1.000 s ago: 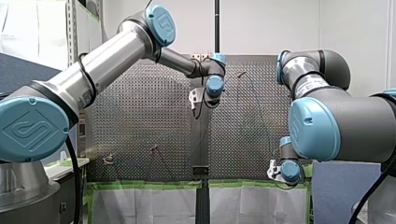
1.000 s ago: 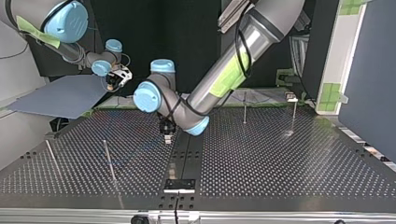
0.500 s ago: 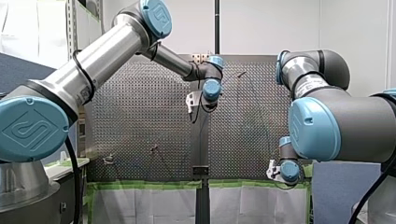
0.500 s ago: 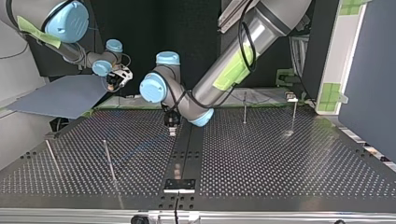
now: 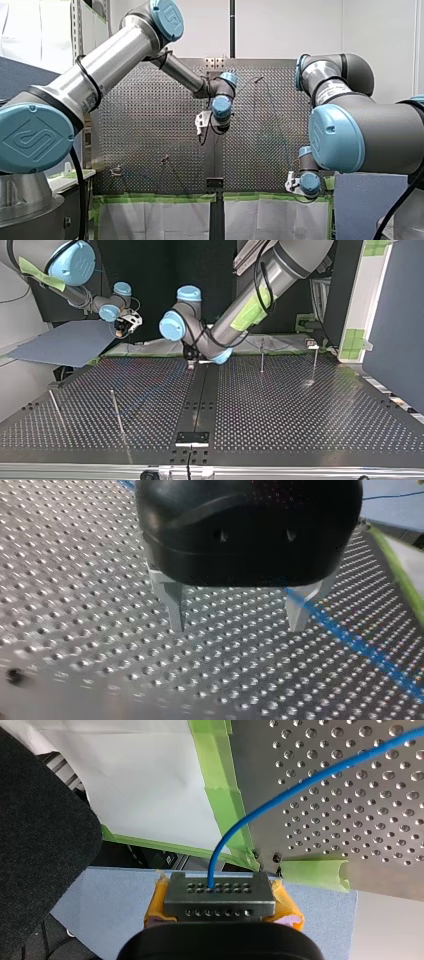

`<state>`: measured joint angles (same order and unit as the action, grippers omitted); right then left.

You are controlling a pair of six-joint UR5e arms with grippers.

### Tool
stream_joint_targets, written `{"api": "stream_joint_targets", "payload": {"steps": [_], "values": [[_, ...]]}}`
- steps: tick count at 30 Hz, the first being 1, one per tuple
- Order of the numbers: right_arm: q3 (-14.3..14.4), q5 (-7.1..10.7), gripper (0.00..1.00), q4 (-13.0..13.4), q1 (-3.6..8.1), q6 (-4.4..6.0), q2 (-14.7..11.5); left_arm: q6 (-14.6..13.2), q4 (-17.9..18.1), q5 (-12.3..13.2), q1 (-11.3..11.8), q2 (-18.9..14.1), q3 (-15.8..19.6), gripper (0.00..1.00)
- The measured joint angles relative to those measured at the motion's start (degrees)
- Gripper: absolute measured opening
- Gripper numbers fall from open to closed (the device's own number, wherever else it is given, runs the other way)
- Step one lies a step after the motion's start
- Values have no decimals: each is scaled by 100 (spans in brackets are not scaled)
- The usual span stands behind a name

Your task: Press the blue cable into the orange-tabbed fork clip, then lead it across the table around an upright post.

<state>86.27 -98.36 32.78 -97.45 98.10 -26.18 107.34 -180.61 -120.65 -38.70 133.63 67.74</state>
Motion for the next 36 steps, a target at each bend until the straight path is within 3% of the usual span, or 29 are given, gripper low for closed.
{"api": "stream_joint_targets", "payload": {"steps": [16, 31, 36], "values": [[-1, 0, 0, 2, -16, 0, 1, 877, 184, 299, 12, -159, 116, 98], [-1, 9, 0, 2, -22, 0, 2, 904, -102, -150, -12, -236, 171, 98], [-1, 9, 0, 8, -27, 0, 2, 928, 66, 3, 50, -454, 401, 98]]}}
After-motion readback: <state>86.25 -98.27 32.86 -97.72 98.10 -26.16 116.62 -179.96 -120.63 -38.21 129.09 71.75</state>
